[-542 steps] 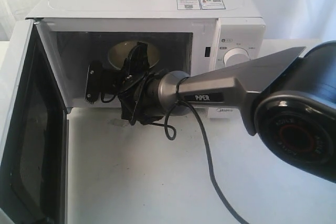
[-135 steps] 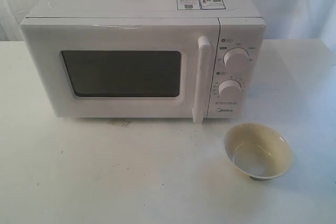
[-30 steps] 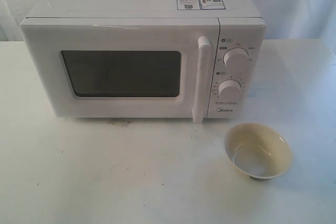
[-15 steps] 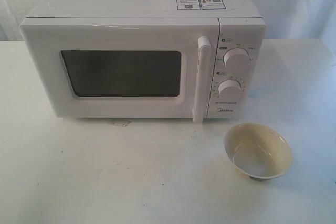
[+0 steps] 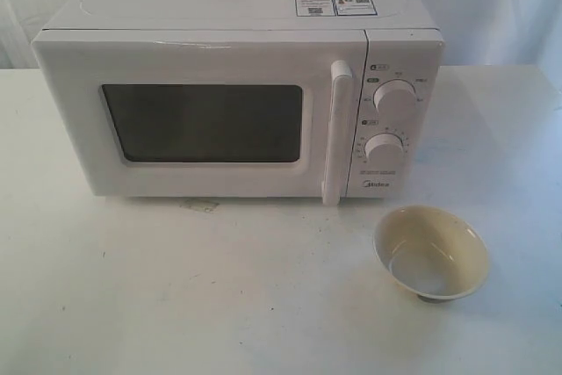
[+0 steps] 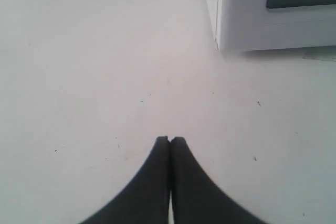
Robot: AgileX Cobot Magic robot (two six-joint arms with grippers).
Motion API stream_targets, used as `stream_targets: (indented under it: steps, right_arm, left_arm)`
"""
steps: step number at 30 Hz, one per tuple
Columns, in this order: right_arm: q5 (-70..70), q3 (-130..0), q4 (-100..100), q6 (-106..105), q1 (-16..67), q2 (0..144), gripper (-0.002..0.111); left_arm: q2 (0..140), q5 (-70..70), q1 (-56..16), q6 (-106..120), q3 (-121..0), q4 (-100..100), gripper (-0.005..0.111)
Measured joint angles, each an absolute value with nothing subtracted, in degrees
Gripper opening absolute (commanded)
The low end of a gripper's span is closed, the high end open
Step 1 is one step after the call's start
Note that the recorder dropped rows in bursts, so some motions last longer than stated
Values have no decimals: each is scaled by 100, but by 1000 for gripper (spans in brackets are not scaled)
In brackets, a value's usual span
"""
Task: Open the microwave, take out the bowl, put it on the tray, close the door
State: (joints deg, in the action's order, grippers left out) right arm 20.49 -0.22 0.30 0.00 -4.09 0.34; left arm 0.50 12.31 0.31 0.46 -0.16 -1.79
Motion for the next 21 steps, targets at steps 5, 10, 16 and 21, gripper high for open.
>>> stream_targets:
  steps: [5,10,16,21]
  right_arm:
    - [2049,-22,30,0,-409,34,0]
    - [2049,-22,30,0,-409,34,0]
    - [2049,-22,30,0,-409,34,0]
    - [2049,-22,30,0,-409,34,0]
  left_arm:
    - [25,1278,75,46,-16,-179,0]
    - [25,1293,75,46,-16,-179,0]
    - [25,1293,75,46,-16,-179,0]
    - [25,1293,75,46,-16,-179,0]
